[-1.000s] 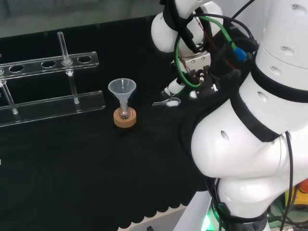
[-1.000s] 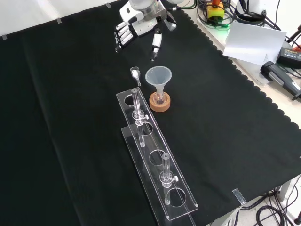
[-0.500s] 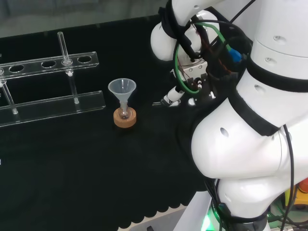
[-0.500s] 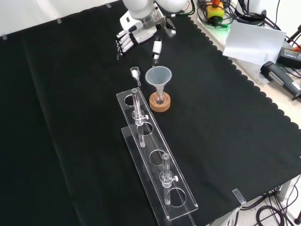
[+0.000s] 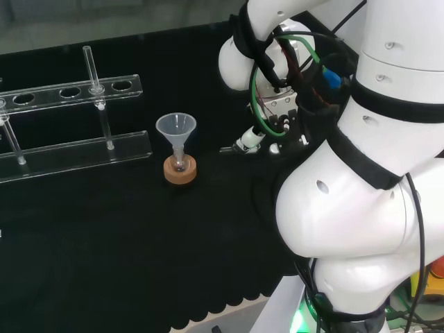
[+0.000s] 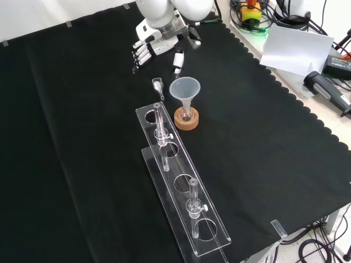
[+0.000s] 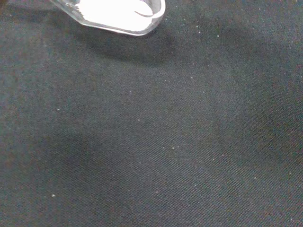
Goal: Pick up the weighing funnel.
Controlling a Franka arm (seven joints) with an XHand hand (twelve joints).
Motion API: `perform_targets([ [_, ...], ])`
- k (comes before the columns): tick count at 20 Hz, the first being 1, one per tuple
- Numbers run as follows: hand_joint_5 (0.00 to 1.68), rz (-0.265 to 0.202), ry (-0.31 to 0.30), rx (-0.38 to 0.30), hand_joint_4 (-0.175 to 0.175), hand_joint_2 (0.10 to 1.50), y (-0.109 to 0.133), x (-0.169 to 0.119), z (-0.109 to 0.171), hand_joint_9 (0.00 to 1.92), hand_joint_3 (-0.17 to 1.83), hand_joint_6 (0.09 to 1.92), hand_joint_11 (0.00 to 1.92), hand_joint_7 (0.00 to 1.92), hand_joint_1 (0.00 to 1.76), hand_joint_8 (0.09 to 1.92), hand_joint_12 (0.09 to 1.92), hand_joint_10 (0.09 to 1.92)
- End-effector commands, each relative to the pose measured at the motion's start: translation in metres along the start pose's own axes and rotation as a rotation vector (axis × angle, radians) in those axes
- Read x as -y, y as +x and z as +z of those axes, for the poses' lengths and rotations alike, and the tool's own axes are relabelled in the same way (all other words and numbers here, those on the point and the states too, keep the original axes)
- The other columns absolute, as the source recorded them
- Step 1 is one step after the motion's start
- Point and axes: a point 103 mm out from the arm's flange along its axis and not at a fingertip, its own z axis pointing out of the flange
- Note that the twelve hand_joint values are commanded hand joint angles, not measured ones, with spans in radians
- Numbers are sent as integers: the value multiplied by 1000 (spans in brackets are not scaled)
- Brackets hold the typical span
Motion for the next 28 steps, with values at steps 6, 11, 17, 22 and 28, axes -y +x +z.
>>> perform_targets([
  [6, 404, -26, 28, 20, -6, 714, -4, -7, 15, 289, 25, 87, 0, 407, 618, 473, 1117, 708],
  [11, 442, -56, 34, 36, 18, 720, 2, -10, 20, 318, 30, 87, 0, 478, 636, 459, 1120, 687],
  [17, 513, -74, 35, 45, 41, 724, 8, -14, 27, 338, 35, 87, 0, 514, 659, 436, 1124, 672],
  [22, 563, -79, 36, 58, 56, 727, 12, -16, 32, 363, 40, 87, 0, 549, 664, 412, 1129, 659],
  [28, 605, -84, 35, 73, 63, 730, 14, -16, 37, 391, 47, 87, 0, 595, 681, 390, 1130, 636],
])
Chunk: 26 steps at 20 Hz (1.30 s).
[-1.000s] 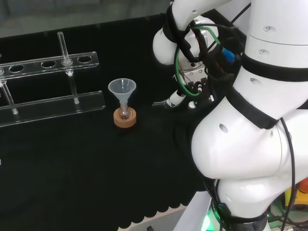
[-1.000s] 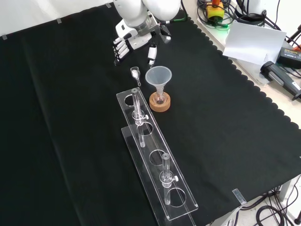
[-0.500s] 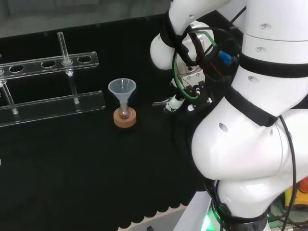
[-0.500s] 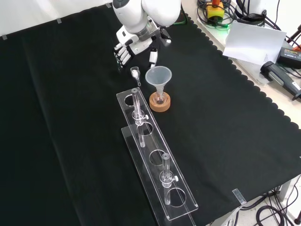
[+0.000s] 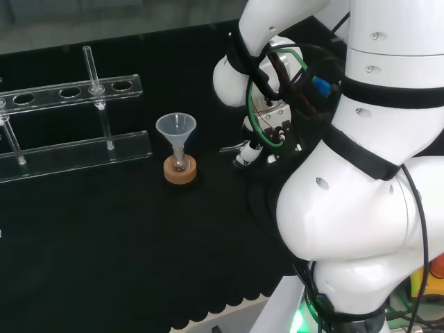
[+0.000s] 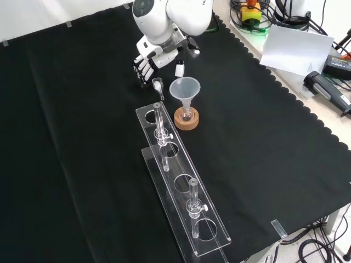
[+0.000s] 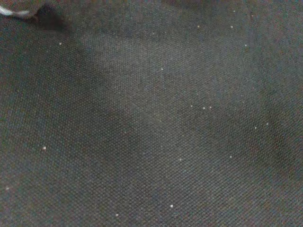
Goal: Pick up the weighing funnel.
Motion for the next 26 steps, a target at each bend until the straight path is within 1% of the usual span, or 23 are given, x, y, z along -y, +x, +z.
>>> perform_targets([
  [1, 613, -1, -2, 10, 65, 732, 1, 0, 3, 397, 49, 87, 0, 606, 686, 386, 1130, 631],
  [4, 627, 2, -4, 10, 66, 739, 0, 0, 5, 409, 55, 87, 0, 624, 702, 381, 1131, 626],
  [12, 709, 2, -8, 19, 81, 737, 1, 2, 10, 498, 89, 87, 0, 756, 727, 325, 1148, 559],
  [18, 733, 4, -14, 27, 84, 744, 3, 2, 14, 550, 126, 87, 0, 804, 815, 296, 1175, 532],
  [20, 746, 3, -19, 33, 86, 717, 4, 0, 15, 584, 199, 87, 0, 831, 840, 258, 1197, 492],
  [23, 798, 6, -30, 36, 96, 642, 4, -2, 15, 641, 376, 87, 0, 880, 873, 212, 1244, 449],
  [26, 833, 3, -32, 44, 102, 606, 4, -4, 15, 699, 464, 87, 0, 925, 897, 204, 1313, 432],
])
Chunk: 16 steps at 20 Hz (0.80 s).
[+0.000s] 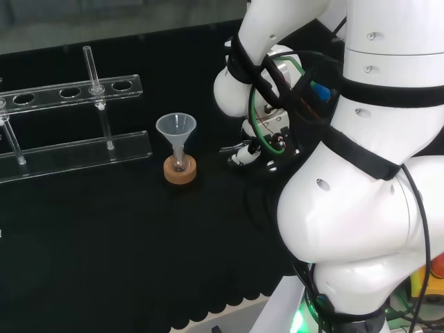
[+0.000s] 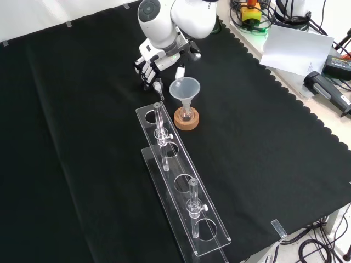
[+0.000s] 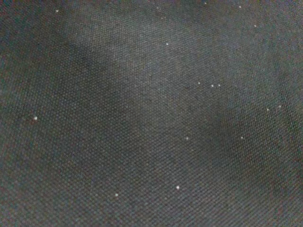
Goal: Pick up the weighing funnel.
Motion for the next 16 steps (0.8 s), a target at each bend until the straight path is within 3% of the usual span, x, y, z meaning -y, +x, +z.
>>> perform_targets([
  [1, 840, -4, 1, 11, 103, 600, 0, -3, 2, 713, 481, 87, 0, 935, 903, 203, 1331, 427],
  [10, 785, -24, 34, 46, 87, 573, -13, -8, 4, 729, 515, 87, 0, 924, 912, 188, 1357, 409],
  [16, 815, -21, 5, 48, 93, 568, -19, -6, 4, 731, 529, 87, 0, 934, 914, 192, 1356, 405],
])
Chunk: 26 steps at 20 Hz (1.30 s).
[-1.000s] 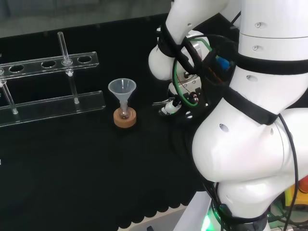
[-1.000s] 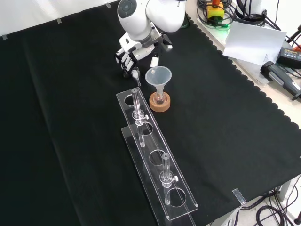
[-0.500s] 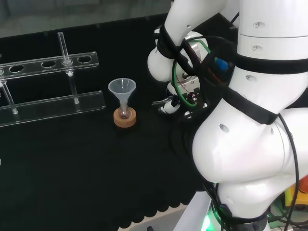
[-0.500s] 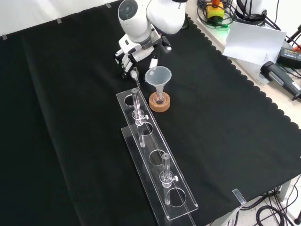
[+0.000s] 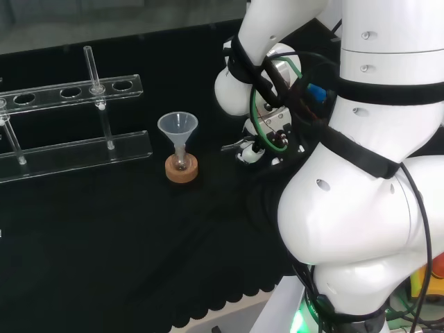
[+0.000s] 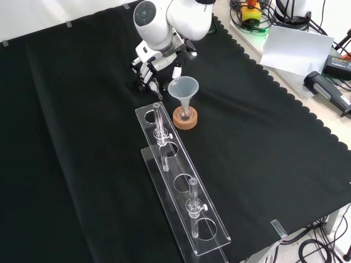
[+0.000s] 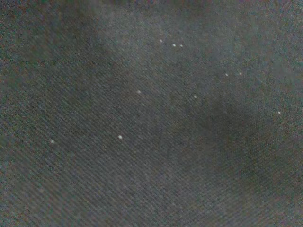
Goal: Pick up the weighing funnel.
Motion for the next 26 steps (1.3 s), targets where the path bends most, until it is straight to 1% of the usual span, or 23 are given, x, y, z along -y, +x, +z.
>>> perform_targets([
  [1, 867, 5, -31, -3, 108, 567, -5, 3, 0, 745, 542, 95, 0, 960, 919, 198, 1363, 402],
  [3, 961, 11, -66, -15, 141, 565, -6, 6, -2, 777, 567, 145, 0, 1020, 931, 210, 1380, 391],
  [4, 987, 13, -80, -25, 151, 564, -6, 7, -3, 789, 577, 161, 0, 1039, 934, 211, 1387, 384],
  [6, 1104, 20, -115, -40, 169, 563, -6, 10, -7, 859, 602, 223, 0, 1159, 939, 229, 1421, 363],
  [7, 1178, 24, -132, -50, 172, 660, -6, 11, -8, 901, 497, 330, 0, 1225, 996, 234, 1452, 349],
  [8, 1216, 28, -151, -61, 174, 763, -6, 12, -10, 936, 367, 427, 0, 1277, 1039, 226, 1471, 330],
  [9, 1244, 35, -168, -75, 175, 828, -6, 13, -12, 970, 276, 471, 0, 1330, 1066, 216, 1489, 313],
  [10, 1261, 39, -184, -85, 175, 865, -7, 14, -14, 996, 223, 491, 0, 1368, 1082, 211, 1500, 304],
  [14, 1317, 53, -206, -127, 175, 881, -7, 15, -18, 1071, 184, 438, 0, 1466, 1103, 163, 1522, 261],
  [21, 1364, 82, -203, -176, 175, 825, -8, 15, -19, 1134, 275, 368, 0, 1544, 1113, 91, 1546, 201],
  [26, 1382, 96, -211, -199, 175, 780, -9, 17, -22, 1162, 353, 350, 0, 1571, 1118, 87, 1560, 178],
])
